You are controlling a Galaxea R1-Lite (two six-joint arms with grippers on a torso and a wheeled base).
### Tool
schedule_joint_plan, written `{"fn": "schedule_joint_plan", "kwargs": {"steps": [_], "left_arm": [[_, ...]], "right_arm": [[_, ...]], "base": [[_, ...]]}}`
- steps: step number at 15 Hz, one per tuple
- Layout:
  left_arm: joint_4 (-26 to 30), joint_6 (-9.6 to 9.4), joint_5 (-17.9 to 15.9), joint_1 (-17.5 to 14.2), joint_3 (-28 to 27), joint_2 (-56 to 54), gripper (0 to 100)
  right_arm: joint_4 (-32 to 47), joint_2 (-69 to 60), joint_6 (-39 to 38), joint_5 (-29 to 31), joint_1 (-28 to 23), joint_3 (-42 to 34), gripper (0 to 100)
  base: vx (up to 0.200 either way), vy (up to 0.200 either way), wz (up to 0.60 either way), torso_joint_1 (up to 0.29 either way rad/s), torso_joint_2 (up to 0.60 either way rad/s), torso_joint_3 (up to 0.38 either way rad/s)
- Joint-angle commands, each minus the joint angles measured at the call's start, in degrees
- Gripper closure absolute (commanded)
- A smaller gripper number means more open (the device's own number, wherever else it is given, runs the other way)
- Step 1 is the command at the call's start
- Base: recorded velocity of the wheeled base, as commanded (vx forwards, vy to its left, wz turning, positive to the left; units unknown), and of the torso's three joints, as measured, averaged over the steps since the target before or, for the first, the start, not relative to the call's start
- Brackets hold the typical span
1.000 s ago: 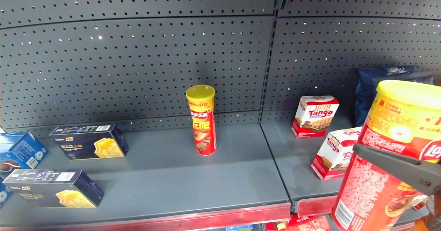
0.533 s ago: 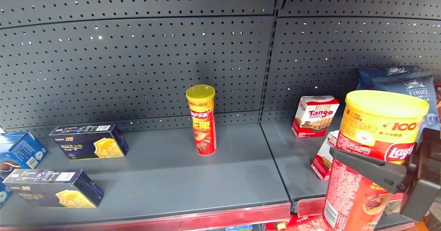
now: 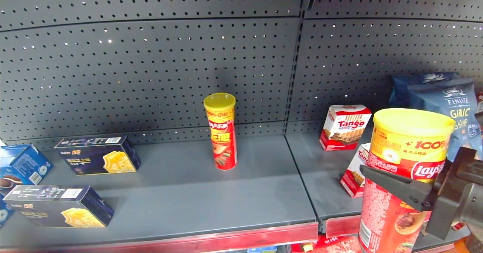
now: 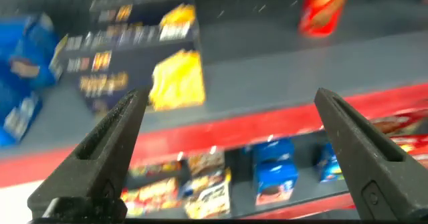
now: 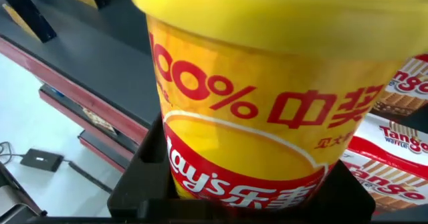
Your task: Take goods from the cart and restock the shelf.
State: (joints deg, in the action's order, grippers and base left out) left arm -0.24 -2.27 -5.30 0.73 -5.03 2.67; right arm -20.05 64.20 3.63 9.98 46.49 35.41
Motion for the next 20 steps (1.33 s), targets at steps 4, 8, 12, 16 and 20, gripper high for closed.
{"fn": "schedule_joint_plan", "kwargs": {"steps": [4,8,12,16,20], "left_arm": [[-4.33,3.41,-14.21,14.47,-17.38,31.87,0],[-6.96,3.85,-15.09,19.57,-20.54,41.89,0],[-11.53,1.21,-15.62,19.48,-25.46,55.87,0],[-26.56,1.04,-20.98,17.29,-26.87,69.84,0],[-40.19,-0.28,-30.64,12.63,-27.92,81.88,0]], "right_arm": [[-0.51,1.63,0.15,3.9,3.25,2.91,100],[-0.34,-0.3,0.15,3.99,3.25,2.91,100],[-0.34,-1.62,0.15,3.99,2.99,3.08,100],[-0.34,-1.71,0.15,3.9,2.64,3.7,100],[-0.42,-1.53,-0.21,3.64,2.37,2.91,100]], "base": [[0.0,0.0,0.0,0.0,0.0,0.0],[0.0,0.0,0.0,0.0,0.0,0.0],[0.0,0.0,0.0,0.0,0.0,0.0],[0.0,0.0,0.0,0.0,0.0,0.0],[0.0,0.0,0.0,0.0,0.0,0.0]]}}
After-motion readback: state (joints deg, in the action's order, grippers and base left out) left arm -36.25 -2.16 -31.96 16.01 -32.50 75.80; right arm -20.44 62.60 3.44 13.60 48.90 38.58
